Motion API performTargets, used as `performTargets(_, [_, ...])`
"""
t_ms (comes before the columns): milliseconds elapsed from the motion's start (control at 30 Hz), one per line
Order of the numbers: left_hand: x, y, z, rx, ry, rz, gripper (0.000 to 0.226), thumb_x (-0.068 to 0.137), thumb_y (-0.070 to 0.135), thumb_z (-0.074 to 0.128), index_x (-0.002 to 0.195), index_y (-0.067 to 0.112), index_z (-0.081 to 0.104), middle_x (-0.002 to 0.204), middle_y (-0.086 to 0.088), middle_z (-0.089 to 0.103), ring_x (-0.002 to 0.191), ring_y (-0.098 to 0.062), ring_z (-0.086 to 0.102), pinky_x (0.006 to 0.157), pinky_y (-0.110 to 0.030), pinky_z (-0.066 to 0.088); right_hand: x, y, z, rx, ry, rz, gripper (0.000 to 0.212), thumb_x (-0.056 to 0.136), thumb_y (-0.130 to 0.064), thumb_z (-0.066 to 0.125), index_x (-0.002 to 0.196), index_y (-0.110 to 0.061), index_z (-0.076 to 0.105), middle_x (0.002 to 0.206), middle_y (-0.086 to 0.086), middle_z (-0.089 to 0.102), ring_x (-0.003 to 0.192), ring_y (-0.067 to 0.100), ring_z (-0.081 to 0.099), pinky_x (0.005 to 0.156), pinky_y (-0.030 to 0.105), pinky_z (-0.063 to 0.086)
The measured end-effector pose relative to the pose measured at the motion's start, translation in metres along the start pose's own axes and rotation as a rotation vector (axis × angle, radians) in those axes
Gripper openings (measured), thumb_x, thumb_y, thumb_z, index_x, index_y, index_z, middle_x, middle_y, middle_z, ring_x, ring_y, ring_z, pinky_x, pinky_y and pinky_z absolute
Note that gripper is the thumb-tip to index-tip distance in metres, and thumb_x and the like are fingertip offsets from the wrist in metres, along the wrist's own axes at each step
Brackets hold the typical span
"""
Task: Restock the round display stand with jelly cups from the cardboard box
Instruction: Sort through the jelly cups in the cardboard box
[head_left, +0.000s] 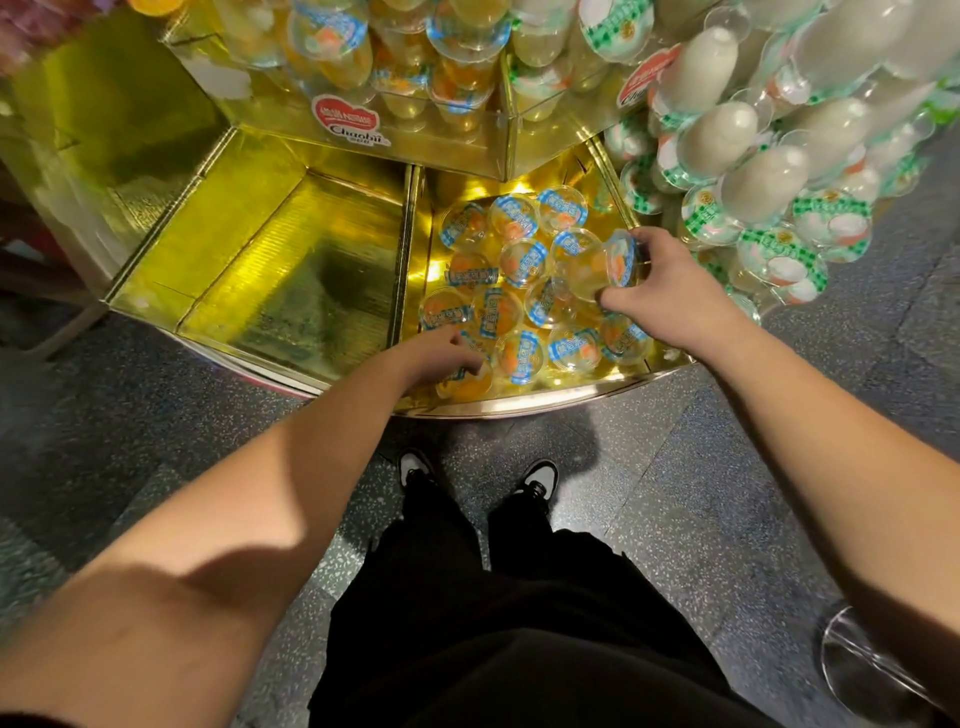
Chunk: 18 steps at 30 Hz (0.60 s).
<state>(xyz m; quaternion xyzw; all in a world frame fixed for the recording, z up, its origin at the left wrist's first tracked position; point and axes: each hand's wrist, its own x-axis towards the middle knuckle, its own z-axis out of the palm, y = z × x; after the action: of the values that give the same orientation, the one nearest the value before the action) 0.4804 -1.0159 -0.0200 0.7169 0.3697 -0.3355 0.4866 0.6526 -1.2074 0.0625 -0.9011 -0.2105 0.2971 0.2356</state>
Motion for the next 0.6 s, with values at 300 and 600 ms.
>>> performTargets(300, [-0.003,-0.004,-0.005,0.077,-0.007,0.067,0.034,0.083,0.028,0.071,0.107,0.017,0.050,0.098,-0.002,0.055,0.084,-0.017,0.050,0.072,-0.033,0.040,0.001,-0.003,0.003,-0.022,0.000,-0.006,0.078,0.080,-0.029,0.075,0.147,-0.015,0.039,0.143,0.008,0.049,0.124,0.023,0.052,0.091,0.022,0.034])
performTargets(600, [-0.014,0.002,-0.012,0.251,0.018,0.109,0.038,0.085,0.031,0.068,0.113,0.020,0.044,0.090,0.003,0.054,0.072,-0.011,0.049,0.064,-0.030,0.041,0.007,-0.014,0.009,-0.015,-0.006,-0.017,0.077,0.079,-0.032,0.074,0.147,-0.016,0.040,0.143,0.005,0.050,0.122,0.021,0.054,0.089,0.024,0.036])
